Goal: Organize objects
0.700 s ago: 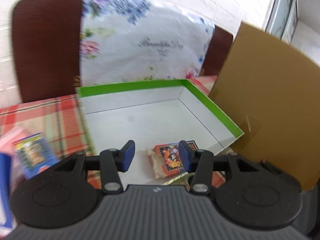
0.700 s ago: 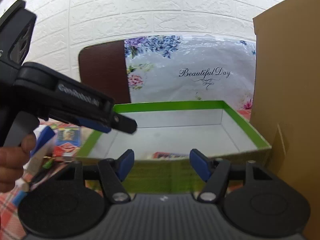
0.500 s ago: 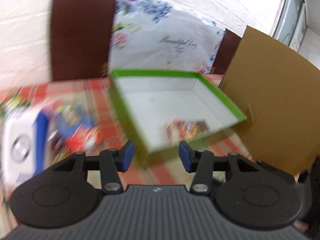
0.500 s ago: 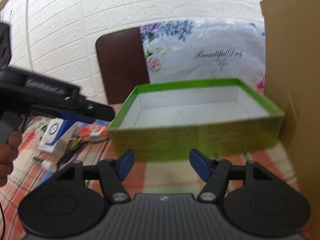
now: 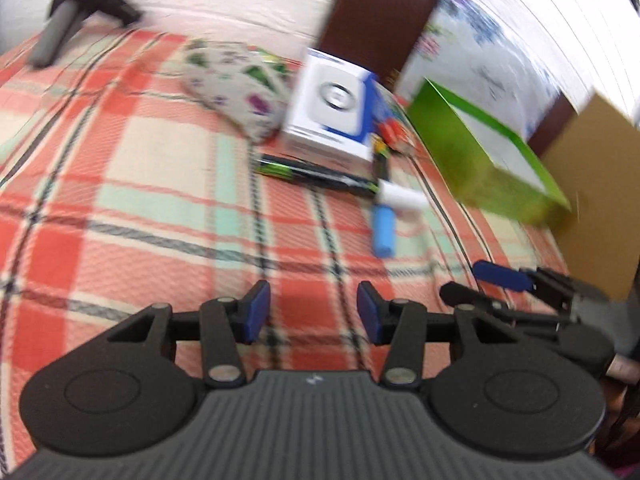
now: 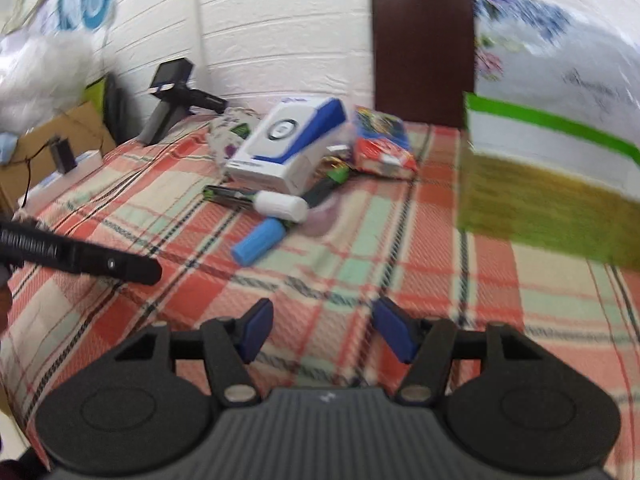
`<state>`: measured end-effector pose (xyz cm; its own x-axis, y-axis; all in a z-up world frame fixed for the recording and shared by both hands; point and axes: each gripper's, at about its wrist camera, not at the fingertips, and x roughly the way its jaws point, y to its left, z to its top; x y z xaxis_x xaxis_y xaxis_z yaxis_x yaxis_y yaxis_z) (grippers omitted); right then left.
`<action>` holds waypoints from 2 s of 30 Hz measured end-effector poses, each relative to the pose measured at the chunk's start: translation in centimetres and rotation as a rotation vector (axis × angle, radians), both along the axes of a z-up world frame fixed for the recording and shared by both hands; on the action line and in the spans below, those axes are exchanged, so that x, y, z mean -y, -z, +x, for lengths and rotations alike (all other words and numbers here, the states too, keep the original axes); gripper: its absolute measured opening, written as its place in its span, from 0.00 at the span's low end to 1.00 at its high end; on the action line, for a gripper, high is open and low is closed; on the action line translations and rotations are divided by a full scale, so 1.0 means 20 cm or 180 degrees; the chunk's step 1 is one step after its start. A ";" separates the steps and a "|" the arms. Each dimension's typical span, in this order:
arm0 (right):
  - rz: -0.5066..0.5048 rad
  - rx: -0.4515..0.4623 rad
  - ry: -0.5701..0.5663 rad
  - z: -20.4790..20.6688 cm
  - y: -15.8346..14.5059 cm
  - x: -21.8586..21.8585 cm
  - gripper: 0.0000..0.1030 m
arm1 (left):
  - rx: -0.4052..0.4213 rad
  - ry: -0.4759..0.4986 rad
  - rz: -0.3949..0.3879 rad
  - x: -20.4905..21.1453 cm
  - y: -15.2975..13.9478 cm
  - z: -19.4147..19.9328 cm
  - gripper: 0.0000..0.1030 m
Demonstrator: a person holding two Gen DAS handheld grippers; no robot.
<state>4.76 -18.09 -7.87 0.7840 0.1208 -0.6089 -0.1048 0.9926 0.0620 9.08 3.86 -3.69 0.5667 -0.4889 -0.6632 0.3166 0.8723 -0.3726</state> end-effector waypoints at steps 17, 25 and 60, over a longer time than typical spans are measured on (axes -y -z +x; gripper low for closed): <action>-0.0206 -0.0200 -0.0871 0.16 -0.10 -0.47 0.18 | -0.0654 -0.0161 -0.1201 -0.07 0.02 0.31 0.63; -0.0293 -0.0257 -0.0964 0.15 -0.05 -0.58 0.36 | -0.0771 -0.0262 -0.0991 -0.10 0.10 0.30 0.31; 0.0399 0.0763 0.0951 0.25 -0.13 0.74 0.32 | 0.0315 0.0918 0.0229 1.37 -0.27 0.50 0.26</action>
